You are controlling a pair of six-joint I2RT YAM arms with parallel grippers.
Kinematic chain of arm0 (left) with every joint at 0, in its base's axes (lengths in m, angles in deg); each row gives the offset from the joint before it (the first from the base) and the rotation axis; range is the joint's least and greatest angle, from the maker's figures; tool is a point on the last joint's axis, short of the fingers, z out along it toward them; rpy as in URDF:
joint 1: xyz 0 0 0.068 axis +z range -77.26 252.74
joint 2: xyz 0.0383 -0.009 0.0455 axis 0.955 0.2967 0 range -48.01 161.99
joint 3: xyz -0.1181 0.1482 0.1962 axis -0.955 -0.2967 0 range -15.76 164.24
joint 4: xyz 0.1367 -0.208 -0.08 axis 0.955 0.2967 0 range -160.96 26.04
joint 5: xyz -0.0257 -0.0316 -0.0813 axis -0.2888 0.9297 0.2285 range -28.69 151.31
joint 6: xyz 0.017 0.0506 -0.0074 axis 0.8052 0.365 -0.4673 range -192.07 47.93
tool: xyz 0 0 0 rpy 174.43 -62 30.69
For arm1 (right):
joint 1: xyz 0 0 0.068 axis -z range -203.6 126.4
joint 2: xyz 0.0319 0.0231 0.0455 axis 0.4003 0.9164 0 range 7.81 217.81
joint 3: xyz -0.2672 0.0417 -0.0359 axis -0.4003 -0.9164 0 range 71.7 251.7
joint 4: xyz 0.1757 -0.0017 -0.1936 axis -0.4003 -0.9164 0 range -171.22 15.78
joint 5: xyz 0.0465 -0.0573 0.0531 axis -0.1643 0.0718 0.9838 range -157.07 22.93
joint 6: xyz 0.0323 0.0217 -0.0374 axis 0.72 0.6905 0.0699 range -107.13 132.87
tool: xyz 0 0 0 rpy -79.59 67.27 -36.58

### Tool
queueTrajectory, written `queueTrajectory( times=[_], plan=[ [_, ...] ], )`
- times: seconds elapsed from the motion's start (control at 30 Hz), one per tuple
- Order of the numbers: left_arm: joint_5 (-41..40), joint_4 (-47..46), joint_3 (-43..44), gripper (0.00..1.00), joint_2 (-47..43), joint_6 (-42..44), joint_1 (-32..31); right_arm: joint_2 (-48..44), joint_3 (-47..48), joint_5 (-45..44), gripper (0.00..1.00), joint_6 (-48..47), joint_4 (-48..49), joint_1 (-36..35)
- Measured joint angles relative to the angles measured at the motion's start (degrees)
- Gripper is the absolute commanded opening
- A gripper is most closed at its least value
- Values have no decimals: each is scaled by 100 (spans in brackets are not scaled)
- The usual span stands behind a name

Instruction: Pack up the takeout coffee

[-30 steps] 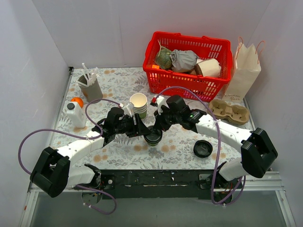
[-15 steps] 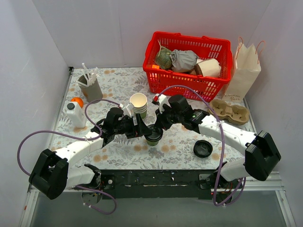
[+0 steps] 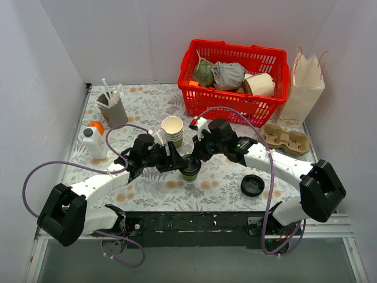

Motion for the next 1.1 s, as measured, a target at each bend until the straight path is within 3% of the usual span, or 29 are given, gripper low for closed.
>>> queueTrajectory(
  times=[0.77,0.8,0.83,1.1],
  plan=[
    [-133,-271,-219,52,-13,-586,2,-59,-444,-162,1,741,638,44],
    [-131,-295,-258,52,-33,-603,2,-98,-511,-140,7,817,693,44],
    [-118,-317,-295,52,-55,-625,2,-146,-575,-116,21,876,739,44],
    [-20,-372,-352,49,-74,-531,0,-304,-577,7,46,1106,623,37]
  ],
)
